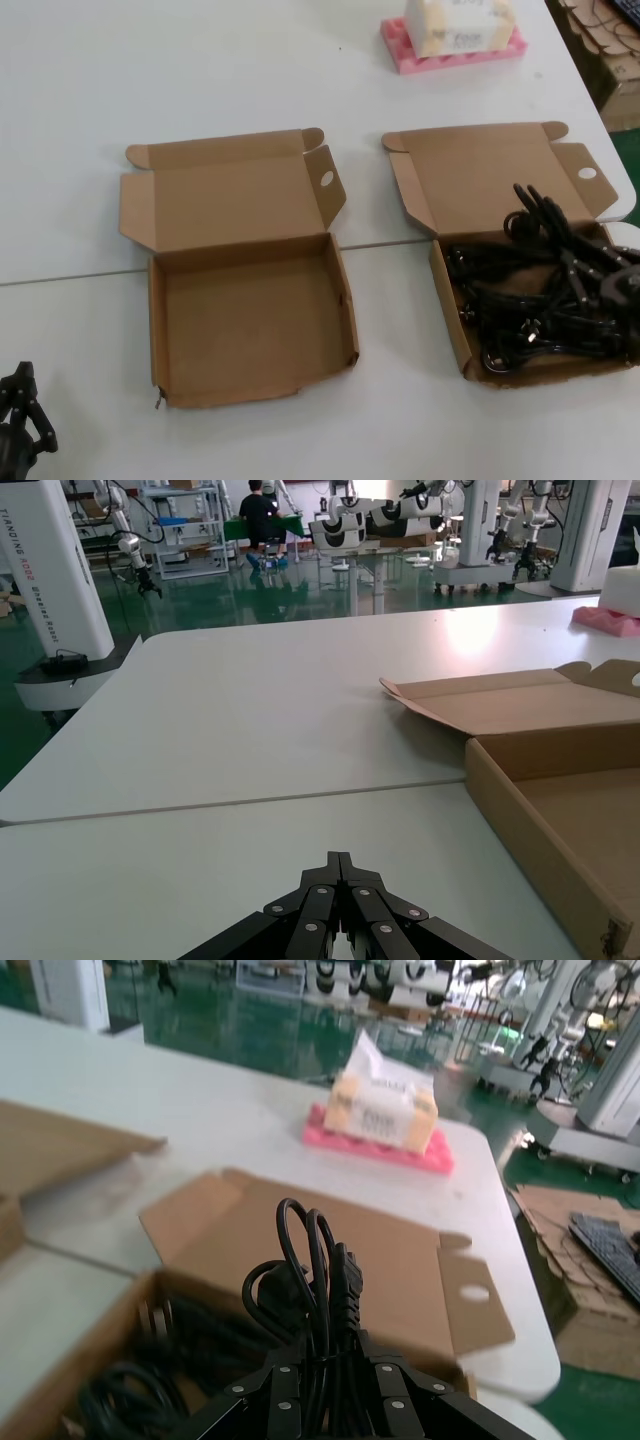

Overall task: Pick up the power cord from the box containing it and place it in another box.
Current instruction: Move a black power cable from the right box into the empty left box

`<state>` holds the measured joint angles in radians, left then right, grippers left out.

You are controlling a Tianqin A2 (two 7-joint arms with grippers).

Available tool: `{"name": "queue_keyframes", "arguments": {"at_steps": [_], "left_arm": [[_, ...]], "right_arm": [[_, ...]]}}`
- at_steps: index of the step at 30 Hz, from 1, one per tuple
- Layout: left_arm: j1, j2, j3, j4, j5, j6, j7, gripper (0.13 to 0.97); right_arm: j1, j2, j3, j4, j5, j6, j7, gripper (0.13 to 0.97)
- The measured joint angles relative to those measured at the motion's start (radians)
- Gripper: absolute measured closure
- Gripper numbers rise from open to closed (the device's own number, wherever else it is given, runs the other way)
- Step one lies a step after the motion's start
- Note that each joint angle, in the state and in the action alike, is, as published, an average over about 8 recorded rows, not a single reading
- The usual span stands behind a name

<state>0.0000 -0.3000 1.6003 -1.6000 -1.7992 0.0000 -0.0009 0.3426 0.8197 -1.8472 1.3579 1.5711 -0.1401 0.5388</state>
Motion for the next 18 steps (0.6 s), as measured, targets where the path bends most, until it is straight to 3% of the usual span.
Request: {"name": "queue_keyframes", "arguments": {"at_steps": [6,12,18], "left_arm": [[0.000,0.000,0.000,0.000,0.000,0.000,0.000,0.934],[0.000,0.000,0.000,0.000,0.000,0.000,0.000,0.934],[0.000,0.000,0.000,0.000,0.000,0.000,0.000,0.934]], "right_arm": [[-0.067,-0.021,0.133,0.108,0.009,-0.061,0.000,0.855],[-0.125,-0.121,0.269,0.245,0.019,-0.170,0.000,0.857],[-0.148,-0.241,0.271,0.356,0.014,-0.224,0.000,0.858]]}}
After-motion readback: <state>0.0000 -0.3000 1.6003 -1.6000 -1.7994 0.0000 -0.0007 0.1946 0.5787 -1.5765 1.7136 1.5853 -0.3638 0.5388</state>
